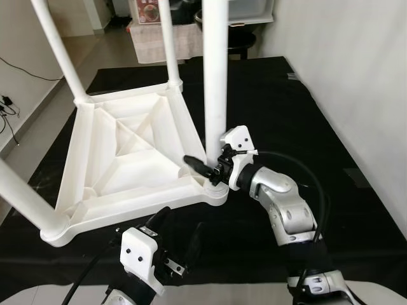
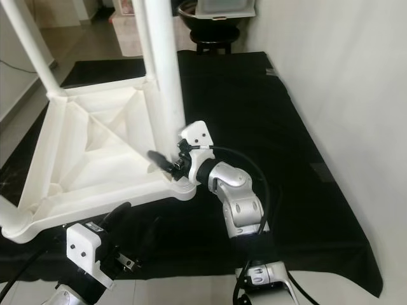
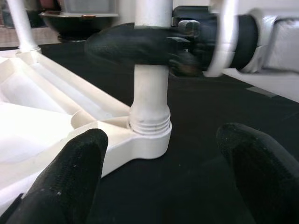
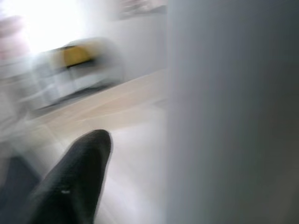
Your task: Building children table
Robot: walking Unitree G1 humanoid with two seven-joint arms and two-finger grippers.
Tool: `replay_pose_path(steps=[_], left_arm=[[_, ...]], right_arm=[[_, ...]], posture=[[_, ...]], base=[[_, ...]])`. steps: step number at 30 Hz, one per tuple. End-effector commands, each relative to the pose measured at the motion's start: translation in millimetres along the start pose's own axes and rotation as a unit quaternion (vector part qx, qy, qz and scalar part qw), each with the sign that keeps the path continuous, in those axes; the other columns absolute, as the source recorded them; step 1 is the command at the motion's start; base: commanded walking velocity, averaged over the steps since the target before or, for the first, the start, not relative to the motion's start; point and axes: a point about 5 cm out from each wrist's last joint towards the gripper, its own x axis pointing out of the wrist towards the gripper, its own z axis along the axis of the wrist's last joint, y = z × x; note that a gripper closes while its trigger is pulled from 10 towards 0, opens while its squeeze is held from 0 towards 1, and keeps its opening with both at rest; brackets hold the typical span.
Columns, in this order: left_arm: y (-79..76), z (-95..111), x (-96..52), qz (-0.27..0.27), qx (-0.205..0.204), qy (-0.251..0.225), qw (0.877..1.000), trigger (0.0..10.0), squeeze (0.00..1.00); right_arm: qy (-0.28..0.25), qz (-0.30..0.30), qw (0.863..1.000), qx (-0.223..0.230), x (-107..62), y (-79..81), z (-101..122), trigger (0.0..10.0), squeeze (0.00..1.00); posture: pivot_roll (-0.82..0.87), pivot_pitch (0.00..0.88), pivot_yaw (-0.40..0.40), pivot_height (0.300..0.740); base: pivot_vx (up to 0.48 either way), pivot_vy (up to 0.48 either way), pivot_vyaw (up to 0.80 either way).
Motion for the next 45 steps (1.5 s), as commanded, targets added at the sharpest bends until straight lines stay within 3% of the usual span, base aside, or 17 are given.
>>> replay_pose_path(steps=[1,4,5,13,14,15,16,27,30,31,33,34,35,36,38,40,45], left_arm=[[0.0,-4,-2.3,0.005,-0.007,0.009,1.0,10.0,0.0],[-0.5,-4,-1.9,0.004,-0.007,0.009,1.0,10.0,0.0],[-0.8,-5,-1.6,0.004,-0.007,0.009,1.0,10.0,0.0],[-2.5,-4,-1.3,0.004,-0.007,0.008,1.0,10.0,0.0],[-2.9,-4,-1.4,0.005,-0.007,0.008,1.0,10.0,0.0],[-2.9,-4,-1.4,0.005,-0.007,0.008,1.0,10.0,0.0],[-3.2,-4,-1.7,0.005,-0.007,0.008,1.0,10.0,0.0],[-4.3,-4,-2.4,0.004,-0.008,0.008,1.0,10.0,0.0],[-4.3,-4,-2.9,0.004,-0.009,0.008,1.0,10.0,0.0],[-4.3,-4,-2.9,0.004,-0.009,0.008,1.0,10.0,0.0],[-3.2,-3,-3.8,0.005,-0.009,0.007,1.0,10.0,0.0],[-3.2,-3,-3.8,0.005,-0.009,0.007,1.0,10.0,0.0],[-2.8,-2,-4.2,0.005,-0.008,0.007,1.0,10.0,0.0],[-1.2,-2,-4.8,0.006,-0.008,0.007,1.0,10.0,0.0],[-1.2,-2,-4.8,0.006,-0.008,0.007,1.0,10.0,0.0],[1.8,-1,-5.6,0.004,-0.007,0.009,1.0,10.0,0.0],[2.6,-2,-4.4,0.0,-0.008,0.011,1.0,10.0,0.0]], right_arm=[[0.007,0.117,0.993,-0.005,-1.7,9.5,-1,10.0,1.0],[0.026,0.158,0.987,-0.006,-6.1,8.6,-4,10.0,1.0],[0.04,0.172,0.984,-0.011,-5.9,4.7,-6,10.0,0.02],[0.062,0.19,0.98,-0.014,7.8,-20.4,1,10.0,0.0],[0.063,0.195,0.979,-0.012,8.1,-21.8,1,4.4,0.0],[0.063,0.195,0.979,-0.012,8.1,-21.8,1,4.4,0.0],[0.065,0.205,0.977,-0.006,7.2,-22.1,0,0.0,0.0],[0.065,0.213,0.975,0.003,-7.7,-26.1,-10,0.0,0.0],[0.064,0.058,0.996,0.005,-21.1,-30.3,-25,0.0,0.0],[0.064,0.058,0.996,0.005,-21.1,-30.3,-25,0.0,0.0],[0.048,-0.058,0.997,0.021,-23.0,-23.4,-34,0.0,0.0],[0.048,-0.058,0.997,0.021,-23.0,-23.4,-34,0.0,0.0],[0.038,-0.116,0.992,0.026,-24.8,-19.6,-38,0.0,0.0],[0.044,-0.24,0.968,0.051,-30.3,-11.9,-49,0.0,0.0],[0.044,-0.24,0.968,0.051,-30.3,-11.9,-49,0.0,0.0],[0.082,-0.301,0.949,0.052,-34.9,20.8,-68,0.0,0.0],[0.093,-0.285,0.953,0.041,-20.7,30.8,-72,0.0,0.0]], posture=[[-0.04,0.133,0.035,0.74],[-0.03,0.132,0.033,0.74],[-0.03,0.131,0.031,0.74],[-0.02,0.135,0.028,0.74],[-0.02,0.137,0.028,0.74],[-0.02,0.137,0.028,0.74],[-0.02,0.139,0.027,0.74],[-0.03,0.143,0.029,0.74],[-0.06,0.152,0.022,0.74],[-0.06,0.152,0.022,0.74],[-0.06,0.161,0.026,0.74],[-0.06,0.161,0.026,0.74],[-0.06,0.161,0.026,0.74],[-0.06,0.171,0.034,0.74],[-0.06,0.171,0.034,0.74],[-0.08,0.169,0.055,0.74],[-0.06,0.162,0.044,0.74]], base=[[0.0,0.0,0.0],[0.0,0.0,0.0],[0.0,0.0,0.0],[0.0,0.0,0.0],[0.0,0.0,0.0],[0.0,0.0,0.0],[0.0,0.0,0.0],[0.0,0.0,0.0],[0.0,0.0,0.0],[0.0,0.0,0.0],[0.0,0.0,0.0],[0.0,0.0,0.0],[0.0,0.0,0.0],[0.0,0.0,0.0],[0.0,0.0,0.0],[0.0,0.0,0.0],[0.0,0.0,0.0]])
